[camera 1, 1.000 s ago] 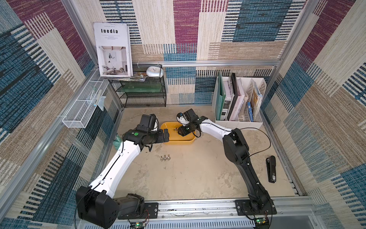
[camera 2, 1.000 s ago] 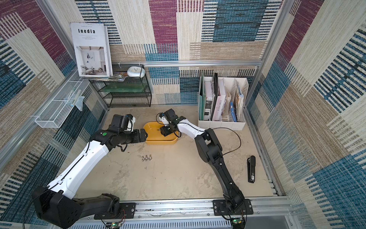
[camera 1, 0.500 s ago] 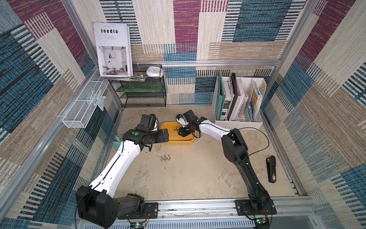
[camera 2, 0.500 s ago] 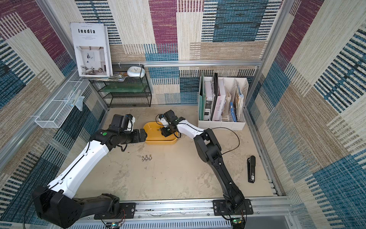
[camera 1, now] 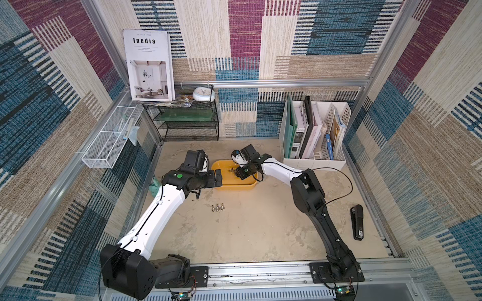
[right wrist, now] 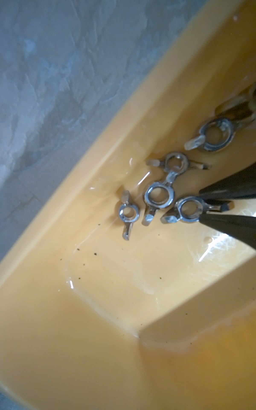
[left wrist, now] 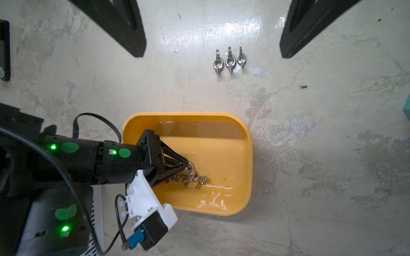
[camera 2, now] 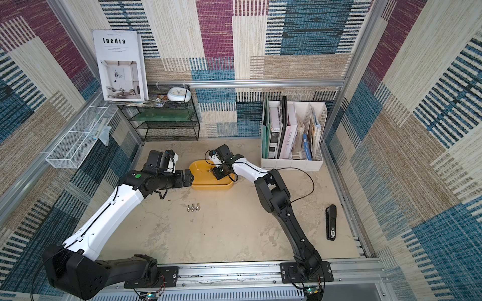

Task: Take out the wing nut from the storage box
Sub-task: Pick up the wing nut from the storage box.

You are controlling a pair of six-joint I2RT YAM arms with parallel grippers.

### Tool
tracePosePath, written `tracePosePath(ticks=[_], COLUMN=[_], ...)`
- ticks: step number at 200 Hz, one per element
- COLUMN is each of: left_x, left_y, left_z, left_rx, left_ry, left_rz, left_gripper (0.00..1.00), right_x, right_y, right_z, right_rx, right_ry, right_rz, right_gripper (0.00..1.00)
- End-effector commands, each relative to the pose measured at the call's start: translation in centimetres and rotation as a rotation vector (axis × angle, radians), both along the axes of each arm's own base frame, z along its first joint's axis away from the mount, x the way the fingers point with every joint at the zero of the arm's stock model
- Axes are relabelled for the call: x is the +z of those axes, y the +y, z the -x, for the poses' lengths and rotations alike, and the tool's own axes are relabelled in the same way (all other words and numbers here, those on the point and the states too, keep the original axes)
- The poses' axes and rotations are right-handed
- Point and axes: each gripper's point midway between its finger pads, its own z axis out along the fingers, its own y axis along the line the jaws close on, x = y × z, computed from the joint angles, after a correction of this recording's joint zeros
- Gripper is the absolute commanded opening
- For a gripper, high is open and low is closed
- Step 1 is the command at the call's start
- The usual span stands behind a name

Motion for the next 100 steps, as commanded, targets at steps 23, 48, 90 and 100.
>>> tracePosePath(ticks=[23, 48, 90, 100], left_x=[0.1, 0.2, 0.1, 0.1], left_y=[0.1, 0.1, 0.0, -0.1], left_z=[0.2, 0.2, 0.1, 0.0], left_rx=[-0.001, -0.001, 0.002, 0.002], left_ry=[0.004, 0.002, 0.0, -0.004], left_rz=[-0.006, -0.004, 0.006, 0.009], left_gripper=[0.99, 0.99, 0.99, 0.99], right_x=[0.1, 0.5, 2.9, 3.8], right_y=[0.1, 0.0, -0.3, -0.5], right_z=[0.0, 0.0, 0.1, 0.2], right_rx=[-0.004, -0.005, -0.021, -0.029], right_ry=[0.0, -0.001, -0.039, -0.054], right_rz=[-0.001, -0.005, -0.018, -0.021], right_gripper=[0.07, 0.0, 0.0, 0.0])
